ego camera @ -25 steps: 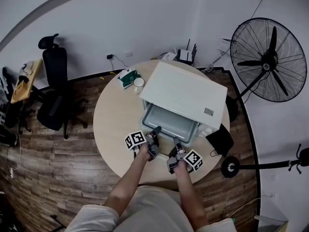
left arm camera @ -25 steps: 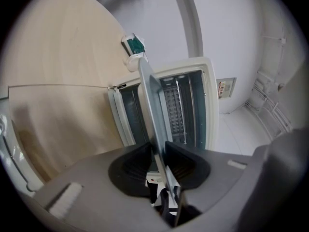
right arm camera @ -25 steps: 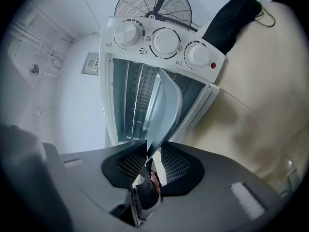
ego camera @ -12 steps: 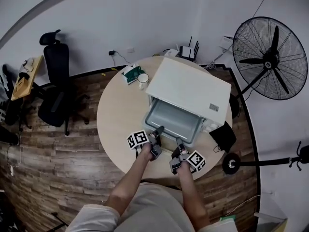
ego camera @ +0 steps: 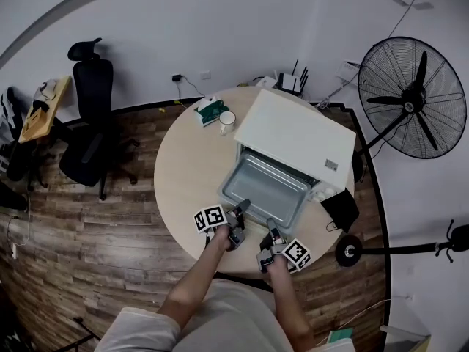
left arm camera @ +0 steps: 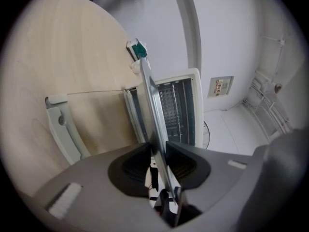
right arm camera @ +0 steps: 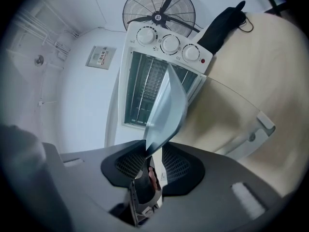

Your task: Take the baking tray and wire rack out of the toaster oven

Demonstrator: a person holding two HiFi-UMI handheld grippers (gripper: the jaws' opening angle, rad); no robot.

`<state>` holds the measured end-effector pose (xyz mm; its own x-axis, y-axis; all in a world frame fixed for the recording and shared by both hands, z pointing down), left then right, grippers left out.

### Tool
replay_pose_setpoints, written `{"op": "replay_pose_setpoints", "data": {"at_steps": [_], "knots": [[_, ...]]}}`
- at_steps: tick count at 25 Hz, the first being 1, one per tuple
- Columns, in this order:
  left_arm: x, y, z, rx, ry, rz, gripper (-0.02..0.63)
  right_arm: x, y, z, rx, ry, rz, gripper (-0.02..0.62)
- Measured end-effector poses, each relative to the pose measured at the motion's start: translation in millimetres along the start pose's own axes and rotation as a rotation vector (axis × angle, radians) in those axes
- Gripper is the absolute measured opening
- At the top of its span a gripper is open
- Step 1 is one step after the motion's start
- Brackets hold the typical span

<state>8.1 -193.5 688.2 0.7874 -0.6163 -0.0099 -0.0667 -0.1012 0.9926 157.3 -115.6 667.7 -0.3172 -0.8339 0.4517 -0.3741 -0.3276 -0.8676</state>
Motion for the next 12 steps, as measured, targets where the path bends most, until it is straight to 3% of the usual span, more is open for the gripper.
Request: {"op": "replay_pose_setpoints", "data": {"at_steps": [7, 12], "knots": [[-27, 8, -11, 0.010, -0.002, -0.009, 0.150, -11, -11, -26, -0.033, 0.029, -0.012, 0.100], [-59, 16, -9, -0.010, -0.057, -0.021, 0.150, -9, -9, -51, -0.086, 0.072, -0.010, 0.100]]}}
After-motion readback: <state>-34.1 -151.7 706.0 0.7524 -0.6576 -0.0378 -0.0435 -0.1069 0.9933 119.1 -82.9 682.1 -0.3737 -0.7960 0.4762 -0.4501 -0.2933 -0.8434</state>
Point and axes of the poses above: the fingertips, and each gripper's own axes: x forward along the fingers, y to its left, z out of its top, the point moved 4 cm from there along -x, backward along the fingers, and after that the axes turned 14 degrees about -z, right-handed, at the moved point
